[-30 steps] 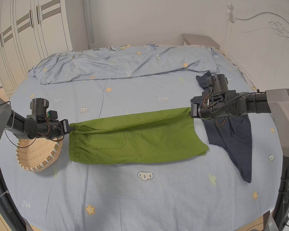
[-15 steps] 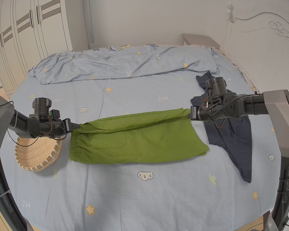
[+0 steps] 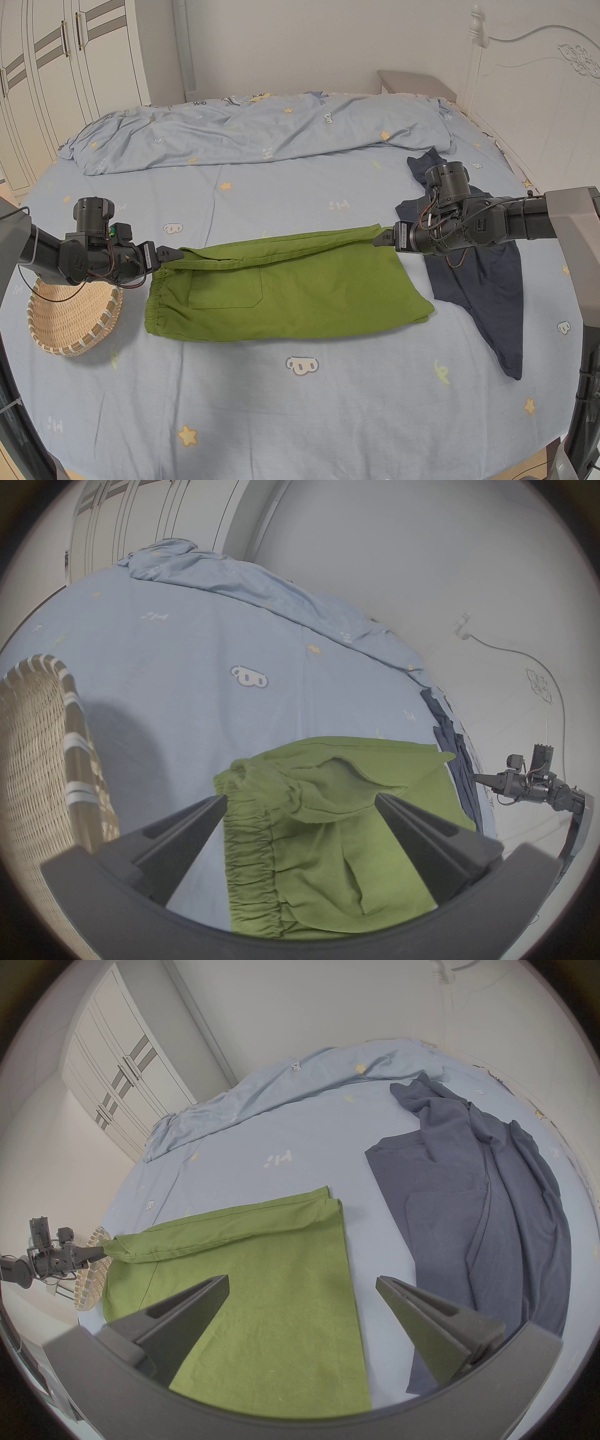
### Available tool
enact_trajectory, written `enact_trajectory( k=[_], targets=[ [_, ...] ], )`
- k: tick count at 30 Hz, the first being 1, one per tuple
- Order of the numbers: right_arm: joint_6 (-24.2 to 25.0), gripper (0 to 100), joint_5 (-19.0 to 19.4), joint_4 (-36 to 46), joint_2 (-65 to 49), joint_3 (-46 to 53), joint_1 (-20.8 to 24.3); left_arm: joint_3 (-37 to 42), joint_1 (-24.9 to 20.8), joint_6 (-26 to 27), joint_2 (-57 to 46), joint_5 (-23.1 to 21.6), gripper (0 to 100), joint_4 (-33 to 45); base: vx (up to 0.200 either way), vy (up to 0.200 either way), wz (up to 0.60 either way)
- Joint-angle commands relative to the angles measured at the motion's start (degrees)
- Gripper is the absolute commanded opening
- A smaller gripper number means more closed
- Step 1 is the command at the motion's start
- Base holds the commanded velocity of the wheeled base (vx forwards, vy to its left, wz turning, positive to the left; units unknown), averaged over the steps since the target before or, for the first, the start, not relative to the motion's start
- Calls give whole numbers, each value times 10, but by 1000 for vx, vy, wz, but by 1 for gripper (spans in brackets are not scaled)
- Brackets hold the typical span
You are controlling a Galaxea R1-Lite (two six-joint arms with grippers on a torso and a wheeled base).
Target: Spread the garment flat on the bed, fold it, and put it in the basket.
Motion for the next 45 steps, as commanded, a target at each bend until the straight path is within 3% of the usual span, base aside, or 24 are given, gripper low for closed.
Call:
enact_trajectory(
  k=[1,12,23,31,34,41,45],
  targets=[
    [0,100,0,0,0,0,0,6,0,2,-13,0,100,1,0,0,0],
    [1,100,0,1,-4,5,0,53,28,48,-72,1,100,6,0,0,0],
    [40,100,1,2,-48,48,-9,102,-38,44,-119,1,100,7,0,0,0],
    [77,100,5,1,-101,114,-22,76,-65,44,-47,10,100,4,0,0,0],
    [79,100,13,-4,-105,127,-32,20,-63,17,12,24,100,1,0,0,0],
    [81,100,12,-4,-107,132,-33,-142,-56,-123,82,35,100,-2,0,0,0],
    [80,100,13,-4,-105,135,-40,-179,-49,-155,91,37,100,-2,0,0,0]
  ],
)
